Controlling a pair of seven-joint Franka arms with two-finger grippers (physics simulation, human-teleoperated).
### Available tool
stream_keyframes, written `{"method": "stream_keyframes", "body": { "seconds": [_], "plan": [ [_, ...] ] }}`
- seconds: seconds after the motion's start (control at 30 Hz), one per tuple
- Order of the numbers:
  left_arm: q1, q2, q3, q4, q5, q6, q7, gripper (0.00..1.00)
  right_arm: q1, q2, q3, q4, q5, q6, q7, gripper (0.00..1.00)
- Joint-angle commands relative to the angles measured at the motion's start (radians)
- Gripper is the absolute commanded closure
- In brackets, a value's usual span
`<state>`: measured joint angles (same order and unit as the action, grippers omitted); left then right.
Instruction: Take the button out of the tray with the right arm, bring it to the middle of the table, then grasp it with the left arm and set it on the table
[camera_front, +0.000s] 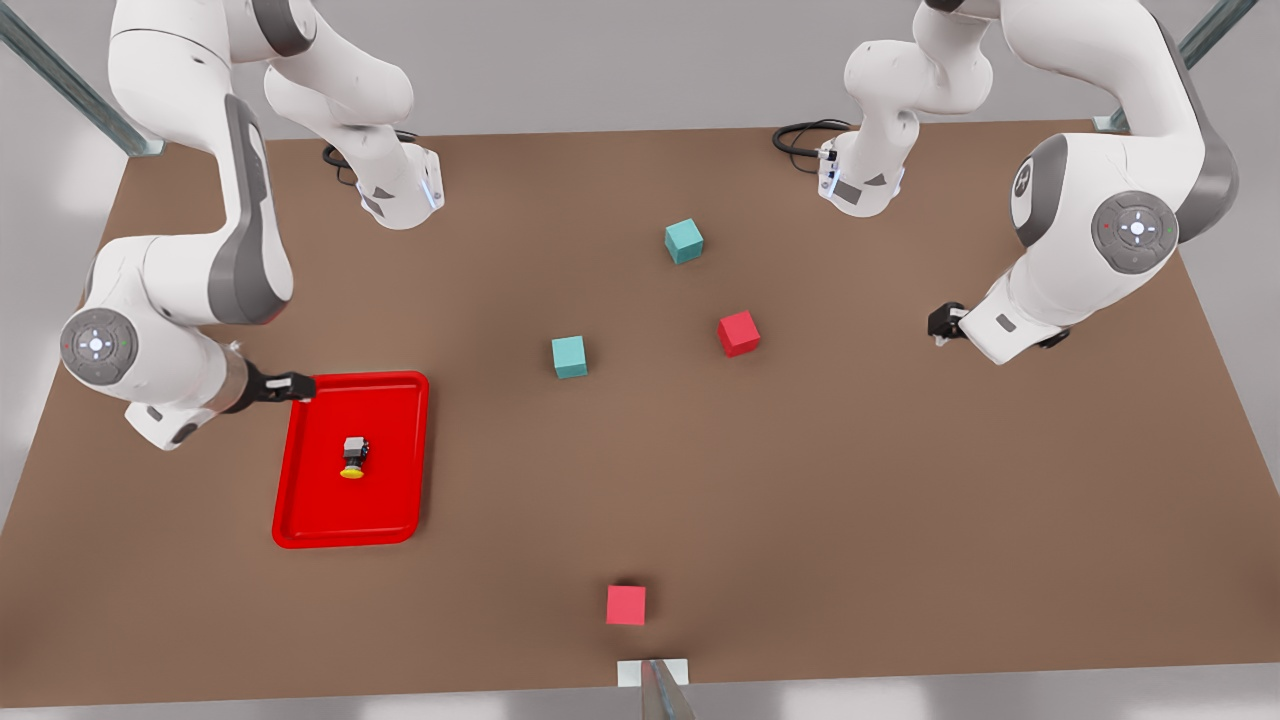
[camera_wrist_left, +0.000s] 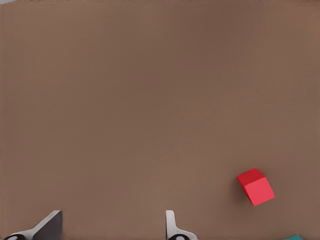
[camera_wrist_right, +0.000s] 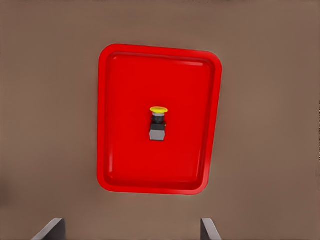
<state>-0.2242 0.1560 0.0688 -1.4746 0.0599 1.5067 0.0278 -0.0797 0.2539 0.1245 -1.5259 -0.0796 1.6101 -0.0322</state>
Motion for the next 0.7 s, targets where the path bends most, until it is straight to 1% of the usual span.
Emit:
{"method": "stream_keyframes", "body": {
  "seconds": [0.0, 0.07, 0.13, 0.2, 0.27, 0.33, 0.37, 0.4, 0.47, 0.5, 0.57, 0.67],
  "plan": [
    [0.000, -0.001, 0.000, 0.000, 0.001, 0.014, 0.011, 0.00, 0.001, -0.001, 0.000, -0.002, 0.000, 0.056, -0.003, 0.00],
    [0.000, -0.001, 0.000, 0.000, 0.001, 0.014, 0.011, 0.00, -0.021, 0.002, 0.000, 0.001, 0.017, 0.027, -0.014, 0.00],
    [0.000, -0.001, 0.000, 0.000, 0.001, 0.012, 0.011, 0.00, -0.046, 0.019, 0.000, 0.018, 0.026, 0.022, -0.090, 0.00],
    [0.000, -0.001, 0.000, 0.000, 0.001, 0.014, 0.011, 0.00, -0.037, 0.033, 0.000, 0.019, 0.017, 0.021, -0.075, 0.00],
    [0.000, 0.000, 0.000, 0.000, 0.001, 0.014, 0.011, 0.00, -0.026, 0.081, 0.000, 0.033, 0.024, 0.022, -0.077, 0.00],
    [0.000, 0.002, 0.000, 0.000, 0.001, 0.012, 0.011, 0.00, 0.004, 0.123, 0.000, 0.033, 0.021, 0.034, -0.012, 0.00],
    [0.000, 0.007, 0.000, 0.000, 0.001, 0.012, 0.011, 0.00, 0.008, 0.157, 0.000, 0.026, 0.023, 0.098, 0.024, 0.00],
    [0.000, 0.008, 0.000, 0.000, 0.001, 0.014, 0.011, 0.00, 0.014, 0.183, 0.000, -0.019, 0.017, 0.242, 0.055, 0.00],
    [0.000, 0.008, 0.000, 0.000, 0.001, 0.014, 0.011, 0.00, 0.012, 0.186, 0.000, -0.134, 0.017, 0.364, 0.077, 0.00],
    [0.000, 0.010, 0.000, 0.000, 0.000, 0.014, 0.011, 0.00, 0.011, 0.188, 0.000, -0.204, 0.017, 0.479, 0.078, 0.00],
    [0.000, 0.014, 0.000, 0.000, 0.001, 0.015, 0.011, 0.00, -0.005, 0.212, 0.000, -0.301, 0.014, 0.632, 0.075, 0.00],
    [0.002, 0.020, 0.002, 0.000, 0.000, 0.017, 0.011, 0.00, -0.041, 0.263, 0.000, -0.303, -0.031, 0.685, 0.064, 0.00]
  ]
}}
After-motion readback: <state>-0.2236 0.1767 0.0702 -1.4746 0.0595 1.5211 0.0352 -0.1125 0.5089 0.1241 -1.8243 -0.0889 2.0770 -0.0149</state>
